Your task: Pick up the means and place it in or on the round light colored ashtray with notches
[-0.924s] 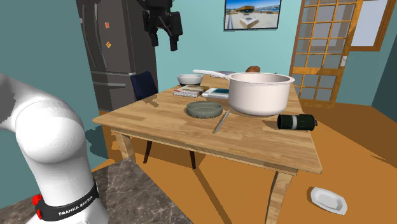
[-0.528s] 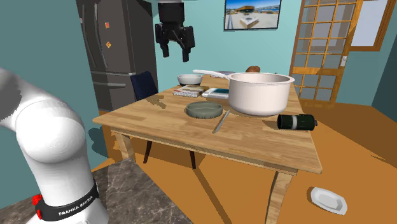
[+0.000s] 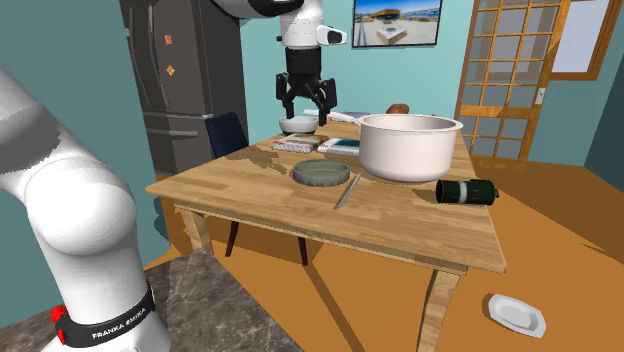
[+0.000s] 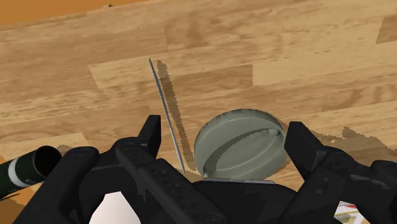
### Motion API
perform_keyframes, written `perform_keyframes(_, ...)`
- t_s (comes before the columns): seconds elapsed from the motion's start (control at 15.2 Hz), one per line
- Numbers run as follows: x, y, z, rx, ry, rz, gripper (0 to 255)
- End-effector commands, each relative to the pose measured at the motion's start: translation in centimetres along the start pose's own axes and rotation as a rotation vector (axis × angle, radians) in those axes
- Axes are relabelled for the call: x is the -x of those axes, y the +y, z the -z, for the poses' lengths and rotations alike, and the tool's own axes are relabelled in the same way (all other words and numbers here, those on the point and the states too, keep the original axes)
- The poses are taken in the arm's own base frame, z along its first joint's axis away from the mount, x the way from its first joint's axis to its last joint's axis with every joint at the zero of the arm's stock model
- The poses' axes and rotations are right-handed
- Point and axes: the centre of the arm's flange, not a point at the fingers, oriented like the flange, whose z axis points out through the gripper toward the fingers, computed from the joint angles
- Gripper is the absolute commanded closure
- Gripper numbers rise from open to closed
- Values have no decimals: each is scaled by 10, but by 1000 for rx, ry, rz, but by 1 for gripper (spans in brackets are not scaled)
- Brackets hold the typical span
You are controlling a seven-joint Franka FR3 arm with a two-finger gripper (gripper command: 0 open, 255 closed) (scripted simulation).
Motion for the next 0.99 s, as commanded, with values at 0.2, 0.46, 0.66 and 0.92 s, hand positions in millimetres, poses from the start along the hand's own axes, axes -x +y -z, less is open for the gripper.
perform_keyframes(0.2, -42, 19, -52, 10, -8, 59, 0)
perform_keyframes(0.46, -75, 32, -92, 18, -15, 105, 0)
perform_keyframes(0.66, -100, 40, -122, 23, -20, 140, 0)
perform_keyframes(0.92, -133, 51, -162, 31, -28, 186, 0)
